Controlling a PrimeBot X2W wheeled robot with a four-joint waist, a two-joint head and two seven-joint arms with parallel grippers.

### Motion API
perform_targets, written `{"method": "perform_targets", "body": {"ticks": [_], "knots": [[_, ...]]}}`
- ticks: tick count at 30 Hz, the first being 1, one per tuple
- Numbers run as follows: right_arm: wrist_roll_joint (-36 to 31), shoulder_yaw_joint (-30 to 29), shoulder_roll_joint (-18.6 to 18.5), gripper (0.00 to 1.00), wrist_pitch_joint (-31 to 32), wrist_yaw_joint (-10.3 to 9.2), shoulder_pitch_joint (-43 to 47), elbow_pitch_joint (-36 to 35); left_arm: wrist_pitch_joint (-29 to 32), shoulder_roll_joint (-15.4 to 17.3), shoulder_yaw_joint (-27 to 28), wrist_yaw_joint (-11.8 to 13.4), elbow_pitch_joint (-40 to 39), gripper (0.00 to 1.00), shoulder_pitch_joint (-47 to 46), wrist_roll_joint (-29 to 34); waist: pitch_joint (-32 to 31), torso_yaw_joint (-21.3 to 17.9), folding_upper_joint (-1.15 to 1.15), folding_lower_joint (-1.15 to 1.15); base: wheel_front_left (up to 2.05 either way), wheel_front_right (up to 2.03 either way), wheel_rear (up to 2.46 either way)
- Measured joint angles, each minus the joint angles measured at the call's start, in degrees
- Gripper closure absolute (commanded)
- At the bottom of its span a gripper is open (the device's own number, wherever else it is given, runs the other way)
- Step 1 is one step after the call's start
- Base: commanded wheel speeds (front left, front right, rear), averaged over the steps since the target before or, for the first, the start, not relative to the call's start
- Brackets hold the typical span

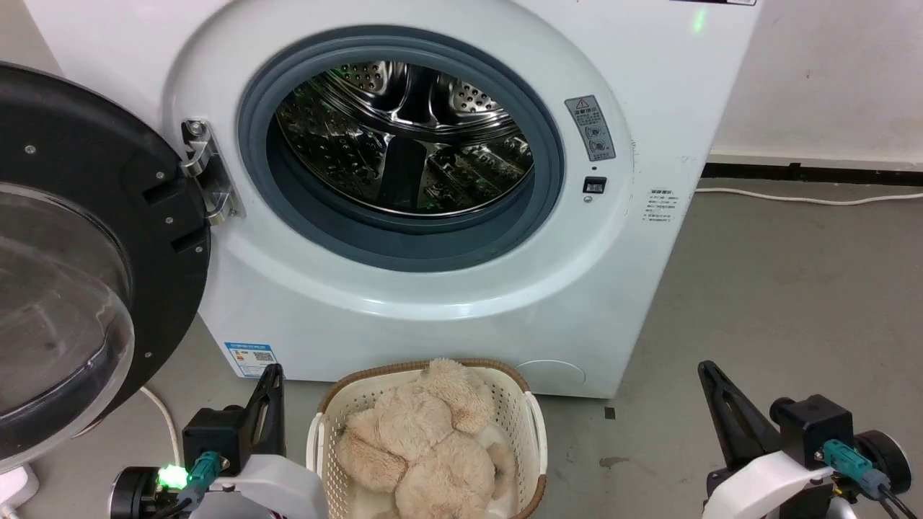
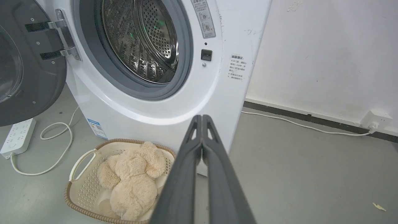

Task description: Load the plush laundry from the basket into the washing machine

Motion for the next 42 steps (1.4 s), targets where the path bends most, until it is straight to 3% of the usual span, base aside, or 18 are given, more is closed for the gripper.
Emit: {"method": "perform_targets", "body": {"ticks": [38,39,42], "knots": [[0.0,0.0,0.0,1.00,0.0,0.00,0.0,0.0,0.0,0.0,0.0,0.0,0.0,1.00,0.0,-0.1,0.0,0.0,0.00,0.00,0.00,0.00,0.00],[0.0,0.1,0.0,0.00,0.0,0.00,0.0,0.0,0.0,0.0,0.0,0.1,0.0,0.00,0.0,-0.1,0.0,0.0,0.00,0.00,0.00,0.00,0.00],[0.0,0.1,0.0,0.00,0.0,0.00,0.0,0.1,0.0,0.0,0.0,0.1,0.0,0.00,0.0,-0.1,0.0,0.0,0.00,0.00,0.00,0.00,0.00]]}}
